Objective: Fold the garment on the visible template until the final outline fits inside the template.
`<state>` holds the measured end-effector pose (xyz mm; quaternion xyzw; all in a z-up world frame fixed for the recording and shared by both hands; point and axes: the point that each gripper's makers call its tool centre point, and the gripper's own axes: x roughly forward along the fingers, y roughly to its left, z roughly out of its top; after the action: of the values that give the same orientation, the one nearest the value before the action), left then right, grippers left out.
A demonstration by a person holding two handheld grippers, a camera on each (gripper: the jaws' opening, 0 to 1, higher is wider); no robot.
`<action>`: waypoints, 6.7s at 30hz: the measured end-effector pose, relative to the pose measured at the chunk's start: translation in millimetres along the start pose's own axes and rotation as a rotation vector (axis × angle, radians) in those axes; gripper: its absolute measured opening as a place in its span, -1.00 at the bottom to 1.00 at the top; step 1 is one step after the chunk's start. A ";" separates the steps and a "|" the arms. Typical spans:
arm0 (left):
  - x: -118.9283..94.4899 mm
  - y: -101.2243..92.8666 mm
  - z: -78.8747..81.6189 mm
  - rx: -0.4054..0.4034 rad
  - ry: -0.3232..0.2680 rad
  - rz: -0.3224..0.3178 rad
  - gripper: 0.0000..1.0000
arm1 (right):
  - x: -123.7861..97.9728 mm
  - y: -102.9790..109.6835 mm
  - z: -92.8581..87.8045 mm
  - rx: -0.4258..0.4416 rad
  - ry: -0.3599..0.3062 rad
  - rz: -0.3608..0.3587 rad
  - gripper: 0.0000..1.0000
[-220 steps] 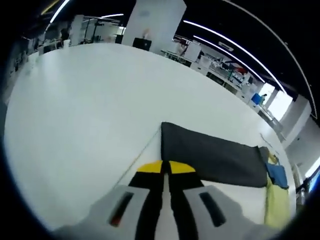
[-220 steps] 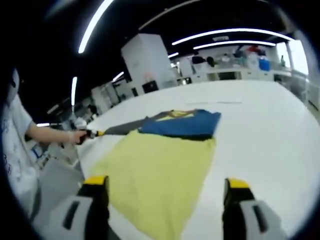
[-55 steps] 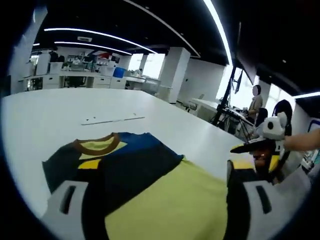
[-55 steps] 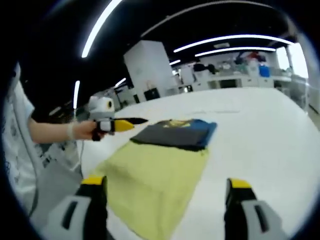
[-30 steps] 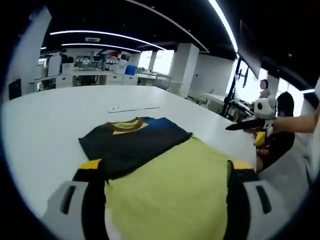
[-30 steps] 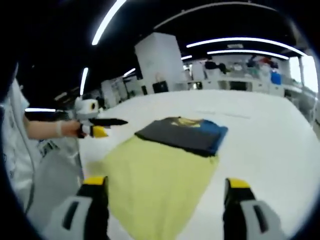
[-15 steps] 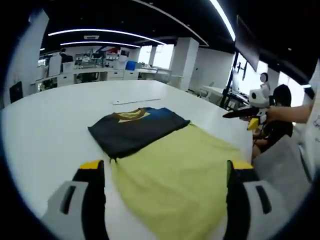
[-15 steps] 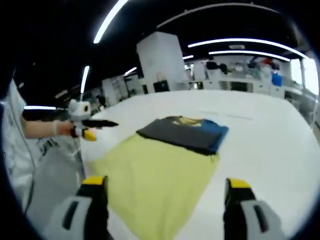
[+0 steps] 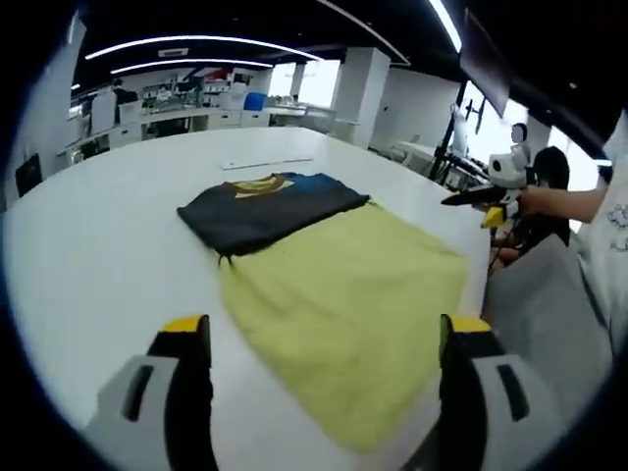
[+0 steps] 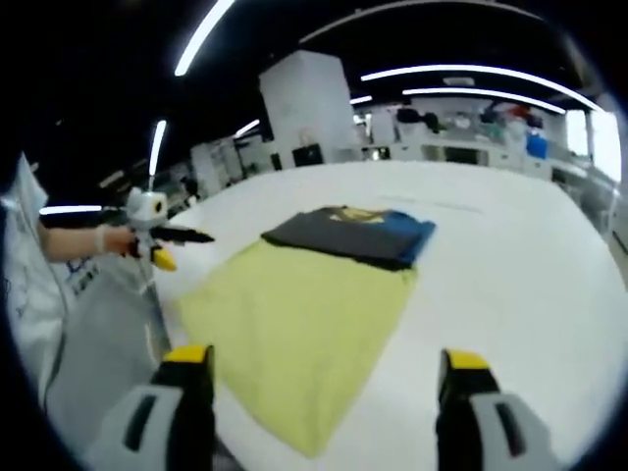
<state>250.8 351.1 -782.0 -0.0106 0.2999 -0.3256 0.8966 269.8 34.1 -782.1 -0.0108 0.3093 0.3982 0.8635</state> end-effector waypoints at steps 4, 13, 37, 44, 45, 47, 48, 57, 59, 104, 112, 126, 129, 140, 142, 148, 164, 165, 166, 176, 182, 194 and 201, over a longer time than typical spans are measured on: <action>-6.1 -0.6 -14.9 -0.027 0.019 -0.001 0.76 | -2.0 2.3 -12.1 0.006 0.027 -0.003 0.86; -16.3 -18.6 -52.5 -0.111 0.126 -0.028 0.37 | -4.3 10.6 -43.0 0.011 0.105 -0.004 0.75; -32.3 -19.7 -90.5 -0.297 0.256 -0.069 -0.64 | -6.4 0.6 -73.5 0.179 0.182 -0.004 -0.33; -33.0 -19.7 -94.9 -0.347 0.272 -0.062 -0.82 | -4.7 5.0 -77.3 0.241 0.186 0.019 -0.70; -32.6 -20.1 -94.9 -0.353 0.273 -0.063 -0.84 | -4.4 4.9 -78.0 0.241 0.187 0.016 -0.77; -31.4 -20.7 -95.9 -0.369 0.278 -0.064 -0.88 | -3.4 5.9 -78.4 0.257 0.181 0.015 -0.83; -30.6 -20.7 -96.2 -0.368 0.277 -0.064 -0.91 | -2.3 6.4 -79.4 0.270 0.179 0.021 -0.86; -28.5 -25.8 -98.8 -0.384 0.273 -0.065 -1.00 | -3.3 4.8 -82.3 0.277 0.204 0.003 -1.00; -30.9 -25.2 -99.6 -0.387 0.271 -0.061 -1.00 | -4.0 4.4 -82.5 0.280 0.202 0.002 -1.00; -114.8 -74.8 -51.8 -0.558 0.066 -0.120 -1.00 | -80.7 77.6 -43.5 0.441 0.115 0.117 -1.00; -114.3 -73.6 -37.9 -0.555 0.030 -0.126 -1.00 | -83.5 66.2 -29.9 0.495 0.066 0.127 -1.00; -70.1 -21.0 13.8 -0.573 -0.071 -0.111 -1.00 | -46.3 27.2 14.2 0.452 -0.003 0.107 -1.00; -62.5 -3.7 17.9 -0.573 -0.061 -0.077 -1.00 | -35.2 13.4 27.1 0.413 -0.015 0.089 -1.00; -38.0 44.4 48.5 -0.605 -0.138 -0.028 -1.00 | 4.6 -22.7 70.5 0.390 -0.071 0.040 -1.00; -35.8 52.7 56.1 -0.609 -0.156 -0.024 -1.00 | 9.0 -27.8 79.8 0.392 -0.086 0.038 -1.00; -23.8 66.7 74.2 -0.583 -0.165 -0.002 -1.00 | 23.7 -45.3 108.6 0.363 -0.122 0.027 -1.00; 8.3 103.4 104.6 -0.539 -0.164 0.061 -1.00 | 59.2 -84.9 158.6 0.274 -0.145 -0.003 -1.00; 10.2 110.4 107.0 -0.540 -0.169 0.071 -1.00 | 62.2 -86.6 160.7 0.271 -0.144 -0.004 -1.00; 12.0 112.4 109.0 -0.537 -0.170 0.072 -1.00 | 64.2 -89.9 162.2 0.266 -0.143 -0.006 -1.00; 35.4 140.8 126.0 -0.506 -0.184 0.122 -1.00 | 76.8 -112.2 170.3 0.259 -0.149 -0.038 -1.00; 56.0 156.0 116.2 -0.504 -0.144 0.161 -1.00 | 94.5 -122.9 161.9 0.243 -0.121 -0.066 -1.00; 80.4 166.5 65.9 -0.543 -0.043 0.216 -1.00 | 125.0 -135.4 117.9 0.310 -0.038 -0.101 -1.00; 84.5 169.6 47.9 -0.550 -0.025 0.243 -1.00 | 131.3 -134.8 97.5 0.330 0.005 -0.125 -1.00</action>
<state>426.2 426.4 -823.9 -0.2212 0.3649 -0.1222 0.8961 479.2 57.3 -805.2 0.1109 0.3712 0.2874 0.8760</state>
